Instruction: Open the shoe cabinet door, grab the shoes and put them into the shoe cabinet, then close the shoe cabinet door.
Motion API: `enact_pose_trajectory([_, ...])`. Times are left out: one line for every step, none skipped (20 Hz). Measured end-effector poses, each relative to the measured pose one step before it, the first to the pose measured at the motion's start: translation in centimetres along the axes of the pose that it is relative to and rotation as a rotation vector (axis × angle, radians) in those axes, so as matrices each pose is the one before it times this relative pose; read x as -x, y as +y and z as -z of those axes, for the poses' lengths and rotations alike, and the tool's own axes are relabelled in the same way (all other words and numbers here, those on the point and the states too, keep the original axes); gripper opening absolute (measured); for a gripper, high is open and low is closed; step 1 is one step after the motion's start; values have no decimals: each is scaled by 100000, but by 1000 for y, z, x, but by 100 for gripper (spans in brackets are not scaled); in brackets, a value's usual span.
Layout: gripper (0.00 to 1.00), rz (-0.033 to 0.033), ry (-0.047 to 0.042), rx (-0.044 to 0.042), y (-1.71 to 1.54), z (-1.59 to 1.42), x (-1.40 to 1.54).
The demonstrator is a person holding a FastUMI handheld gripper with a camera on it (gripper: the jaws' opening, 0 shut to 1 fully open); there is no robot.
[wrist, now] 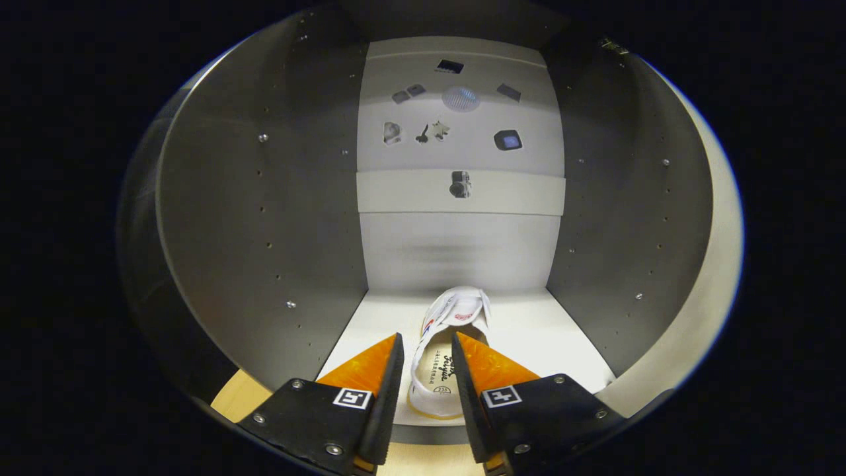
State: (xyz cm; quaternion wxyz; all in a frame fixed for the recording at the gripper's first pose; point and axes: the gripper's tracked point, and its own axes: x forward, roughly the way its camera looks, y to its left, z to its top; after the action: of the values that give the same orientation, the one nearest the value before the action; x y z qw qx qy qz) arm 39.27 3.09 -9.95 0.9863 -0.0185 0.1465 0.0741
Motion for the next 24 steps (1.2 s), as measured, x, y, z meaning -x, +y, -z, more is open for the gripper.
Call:
enact_pose_trajectory([47, 464, -970, 204, -63, -242, 1078])
enact_pose_trajectory([47, 570, -1032, 324, -193, -362, 1177])
enact_pose_trajectory([47, 312, -983, 124, -37, -246, 1096])
enact_pose_trajectory([47, -12, -1072, 20, 123, -311, 1150])
enact_pose_trajectory([47, 144, -1204, -41, 342, -293, 1102])
enact_pose_trajectory([48, 606, -1321, 155, 3, -304, 1443])
enact_pose_trajectory([48, 780, -2246, 606, -162, -391, 1745])
enact_pose_trajectory([50, 414, -2197, 120, -94, -398, 1668])
enact_pose_trajectory([50, -72, -1827, -168, 92, -275, 1868])
enact_pose_trajectory([52, 156, -1907, -310, -115, -187, 1792])
enact_pose_trajectory([52, 297, -958, 78, 34, -126, 1684])
enact_pose_trajectory([52, 558, -820, 114, -189, -83, 1844])
enact_pose_trajectory([53, 48, -1292, 230, 11, -149, 1749])
enact_pose_trajectory([53, 296, -532, 488, -199, 5, 1692])
enact_pose_trajectory([53, 576, -891, 784, -199, -77, 1807])
enact_pose_trajectory([54, 299, -486, 1019, -196, -111, 1611])
enact_pose_trajectory([54, 402, -176, 517, -117, -27, 1529])
enact_pose_trajectory([54, 567, -895, -410, -162, -197, 1468])
enact_pose_trajectory([55, -162, -451, -1133, -84, -182, 1095])
enact_pose_trajectory([55, 485, 130, -1299, -300, 112, 1243])
enact_pose_trajectory([55, 939, -619, -1004, -453, -41, 1061])
enact_pose_trajectory([55, 1125, -553, -538, -524, 105, 1097])
enact_pose_trajectory([55, 748, 226, -955, -356, 369, 1012])
enact_pose_trajectory([55, 1034, 85, -418, -505, 354, 1264])
